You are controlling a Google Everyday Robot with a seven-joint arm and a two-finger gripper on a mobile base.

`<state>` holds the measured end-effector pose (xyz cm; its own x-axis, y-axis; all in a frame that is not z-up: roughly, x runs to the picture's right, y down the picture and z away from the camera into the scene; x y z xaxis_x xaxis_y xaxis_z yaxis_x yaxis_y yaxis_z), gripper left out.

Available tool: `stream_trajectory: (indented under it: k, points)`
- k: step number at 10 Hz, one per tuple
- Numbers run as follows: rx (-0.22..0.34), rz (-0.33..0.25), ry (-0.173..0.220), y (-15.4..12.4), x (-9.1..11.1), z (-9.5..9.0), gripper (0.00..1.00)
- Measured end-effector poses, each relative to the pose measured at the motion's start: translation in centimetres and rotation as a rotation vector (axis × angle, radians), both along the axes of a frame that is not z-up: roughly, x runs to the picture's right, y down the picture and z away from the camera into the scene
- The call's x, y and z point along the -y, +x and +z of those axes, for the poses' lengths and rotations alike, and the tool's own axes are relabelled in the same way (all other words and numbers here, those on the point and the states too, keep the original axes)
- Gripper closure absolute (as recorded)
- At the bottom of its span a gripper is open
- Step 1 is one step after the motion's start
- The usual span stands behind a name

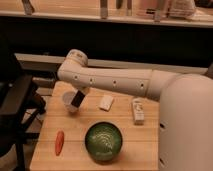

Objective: Place the eraser in the ceramic cup

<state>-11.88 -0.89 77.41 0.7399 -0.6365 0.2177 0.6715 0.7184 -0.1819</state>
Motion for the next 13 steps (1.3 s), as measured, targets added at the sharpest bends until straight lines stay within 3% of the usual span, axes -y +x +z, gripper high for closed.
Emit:
stream_trajectory:
  k: [5,9,11,13]
  points:
    - [0.022,-0.012,0.013,-1.8,0.7,0.5,0.97]
    - [0.028,-0.028,0.02,-2.4,0.9,0.9,0.89]
    - [0.026,-0.031,0.026,-2.6,1.0,1.0,0.72]
    - [0.026,-0.038,0.027,-3.0,1.0,1.1,0.48]
